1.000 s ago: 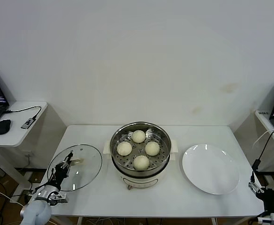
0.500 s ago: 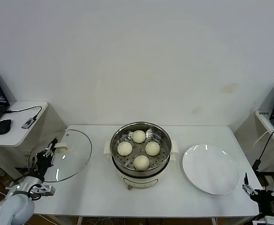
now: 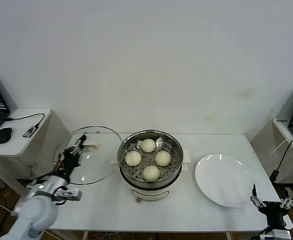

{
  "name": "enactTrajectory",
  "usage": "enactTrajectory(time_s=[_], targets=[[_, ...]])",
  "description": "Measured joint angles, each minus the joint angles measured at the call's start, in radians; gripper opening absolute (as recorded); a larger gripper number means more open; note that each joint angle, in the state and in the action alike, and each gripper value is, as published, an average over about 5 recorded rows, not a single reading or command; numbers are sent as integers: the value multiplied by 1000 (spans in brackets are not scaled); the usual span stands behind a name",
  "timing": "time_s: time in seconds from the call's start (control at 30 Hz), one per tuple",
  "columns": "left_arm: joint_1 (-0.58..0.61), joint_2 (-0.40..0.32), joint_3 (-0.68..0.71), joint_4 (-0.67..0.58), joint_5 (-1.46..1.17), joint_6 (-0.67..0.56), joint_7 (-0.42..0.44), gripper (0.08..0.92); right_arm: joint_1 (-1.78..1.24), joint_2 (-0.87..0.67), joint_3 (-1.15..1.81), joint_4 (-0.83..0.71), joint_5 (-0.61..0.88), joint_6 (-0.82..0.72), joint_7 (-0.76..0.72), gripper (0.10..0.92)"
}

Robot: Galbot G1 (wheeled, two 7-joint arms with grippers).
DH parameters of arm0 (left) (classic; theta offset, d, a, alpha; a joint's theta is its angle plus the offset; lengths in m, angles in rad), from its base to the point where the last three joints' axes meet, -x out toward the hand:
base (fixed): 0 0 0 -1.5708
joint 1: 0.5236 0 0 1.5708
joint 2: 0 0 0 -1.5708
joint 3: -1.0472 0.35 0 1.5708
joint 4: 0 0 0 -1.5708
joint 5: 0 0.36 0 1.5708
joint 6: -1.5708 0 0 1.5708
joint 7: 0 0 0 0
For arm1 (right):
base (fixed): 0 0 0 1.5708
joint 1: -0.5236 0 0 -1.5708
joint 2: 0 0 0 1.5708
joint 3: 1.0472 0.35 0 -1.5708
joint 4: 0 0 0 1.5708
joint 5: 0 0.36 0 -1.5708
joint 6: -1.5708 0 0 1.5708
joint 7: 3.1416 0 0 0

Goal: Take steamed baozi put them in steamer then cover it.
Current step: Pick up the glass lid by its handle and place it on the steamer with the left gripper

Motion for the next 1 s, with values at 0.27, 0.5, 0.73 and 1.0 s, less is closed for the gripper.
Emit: enactTrajectory(time_s=[0.27,0.5,0.73,1.0], targets=[[-137,-93,190,10,101,92,83,142,31,28,-9,-24,-71,13,8,823],[-212,-191,296,38,193,147,145,142,44,43,-26,-42,-117,18,11,823],[-267,-281,364,70,254,177,175,142,46,50,-42,-54,-142,23,17,823],[-291,-365,409,113,302,188,187,142,47,52,-48,-65,-153,30,22,823]])
